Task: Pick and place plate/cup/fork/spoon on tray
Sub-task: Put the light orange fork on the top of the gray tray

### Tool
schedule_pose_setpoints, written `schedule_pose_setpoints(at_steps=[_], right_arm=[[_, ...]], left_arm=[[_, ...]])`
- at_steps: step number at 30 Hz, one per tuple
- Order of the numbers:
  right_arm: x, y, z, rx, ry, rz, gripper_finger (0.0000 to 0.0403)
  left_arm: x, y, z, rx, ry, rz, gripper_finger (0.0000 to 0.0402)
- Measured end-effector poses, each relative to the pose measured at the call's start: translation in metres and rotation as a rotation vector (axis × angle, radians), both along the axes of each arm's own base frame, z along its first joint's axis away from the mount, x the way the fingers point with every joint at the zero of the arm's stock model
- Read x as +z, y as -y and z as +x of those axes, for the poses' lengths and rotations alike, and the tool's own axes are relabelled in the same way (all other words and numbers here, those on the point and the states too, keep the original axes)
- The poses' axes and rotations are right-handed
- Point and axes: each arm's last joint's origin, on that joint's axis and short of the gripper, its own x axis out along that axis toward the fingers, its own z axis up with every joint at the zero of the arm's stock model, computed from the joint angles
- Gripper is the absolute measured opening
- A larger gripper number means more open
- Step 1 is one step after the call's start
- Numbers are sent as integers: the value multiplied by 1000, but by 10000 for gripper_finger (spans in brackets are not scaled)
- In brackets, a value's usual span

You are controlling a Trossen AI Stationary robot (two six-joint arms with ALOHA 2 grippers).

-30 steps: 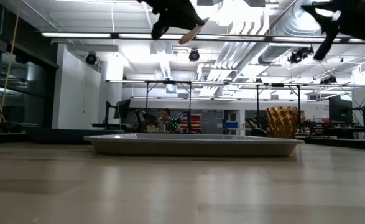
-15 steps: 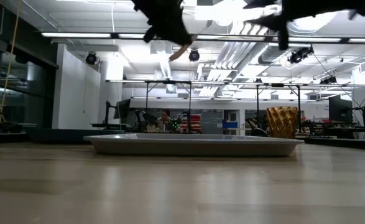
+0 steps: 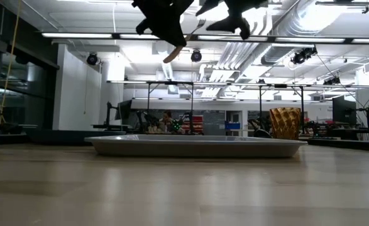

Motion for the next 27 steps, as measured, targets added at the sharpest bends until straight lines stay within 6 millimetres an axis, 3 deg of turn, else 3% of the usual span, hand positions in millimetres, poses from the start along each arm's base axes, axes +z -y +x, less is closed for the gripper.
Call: schedule_pose_setpoints(at_steps=[4, 11, 22, 27], right_arm=[[8, 5, 5, -10, -88, -35, 211], [14, 9, -3, -36, -145, -51, 185], [16, 9, -2, -5, -135, -75, 78], [17, 11, -2, -7, -118, -66, 54]], left_arm=[[0, 3, 0, -3, 17, -26, 42], [1, 8, 1, 28, 41, -11, 42], [5, 9, 5, 9, 119, -41, 43], [6, 9, 6, -2, 126, -50, 46]])
